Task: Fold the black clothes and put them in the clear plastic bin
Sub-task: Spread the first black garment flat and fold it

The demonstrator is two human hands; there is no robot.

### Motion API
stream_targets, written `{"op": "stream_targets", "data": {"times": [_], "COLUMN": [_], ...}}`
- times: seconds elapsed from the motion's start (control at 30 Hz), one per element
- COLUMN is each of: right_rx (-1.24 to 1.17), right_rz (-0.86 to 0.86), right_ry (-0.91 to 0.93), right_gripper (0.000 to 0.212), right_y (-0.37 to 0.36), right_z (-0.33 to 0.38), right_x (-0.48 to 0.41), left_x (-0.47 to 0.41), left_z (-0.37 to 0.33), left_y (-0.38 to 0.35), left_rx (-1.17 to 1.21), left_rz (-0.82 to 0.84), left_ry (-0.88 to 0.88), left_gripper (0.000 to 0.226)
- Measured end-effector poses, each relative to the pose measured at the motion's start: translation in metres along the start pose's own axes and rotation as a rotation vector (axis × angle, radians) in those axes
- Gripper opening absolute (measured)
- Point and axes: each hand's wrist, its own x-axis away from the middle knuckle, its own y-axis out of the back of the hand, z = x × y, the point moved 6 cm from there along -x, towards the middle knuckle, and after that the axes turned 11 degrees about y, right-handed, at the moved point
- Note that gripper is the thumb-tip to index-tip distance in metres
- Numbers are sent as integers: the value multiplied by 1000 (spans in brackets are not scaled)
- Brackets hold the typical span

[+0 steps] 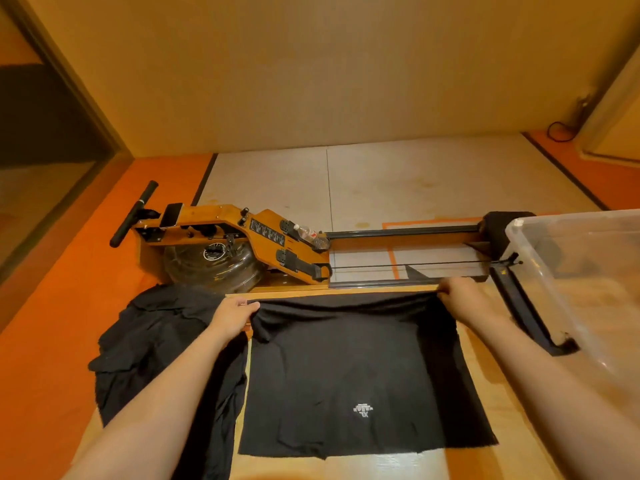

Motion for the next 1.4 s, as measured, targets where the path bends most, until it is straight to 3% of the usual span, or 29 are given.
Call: {"op": "stream_targets", "data": {"times": [0.23, 0.4, 0.47, 0.57, 0.63, 0.73, 0.93, 1.1, 1.17, 1.27, 1.4], "right_rx": [-58, -59, -50, 3, 38, 70, 164, 91, 94, 126, 226], "right_rz": [-119, -179, -197, -290, -346, -296, -140, -97, -87, -30, 26], "right_ry": [-83, -107, -125, -112, -22, 103, 172, -90, -114, -59, 202], "right_gripper": [22, 21, 21, 32, 40, 50, 55, 69, 70, 78, 96], "right_y": [-15, -13, -13, -15, -25, -61, -149, -186, -192, -190, -167], "right_z": [-8, -15, -14, -5, 10, 38, 79, 68, 60, 46, 17], "right_x": [-43, -62, -65, -56, -39, -3, 77, 117, 121, 114, 97], "left_x": [-43, -60, -68, -61, -43, -7, 35, 42, 46, 63, 114], "left_z": [-23, -26, -16, -5, -6, 4, 84, 118, 122, 130, 152], "left_y": [-14, -16, -12, -12, -21, -48, -98, -101, -102, -112, -147], "left_rx": [-90, -113, -137, -187, -251, -406, -882, -984, -991, -942, -758], "left_rz": [-36, -51, -109, -251, -325, -346, -235, -279, -301, -336, -347], "left_ry": [-96, -58, 18, 98, -47, -297, -494, -452, -428, -367, -202], "left_gripper": [23, 32, 34, 17, 33, 53, 66, 64, 65, 67, 70]}}
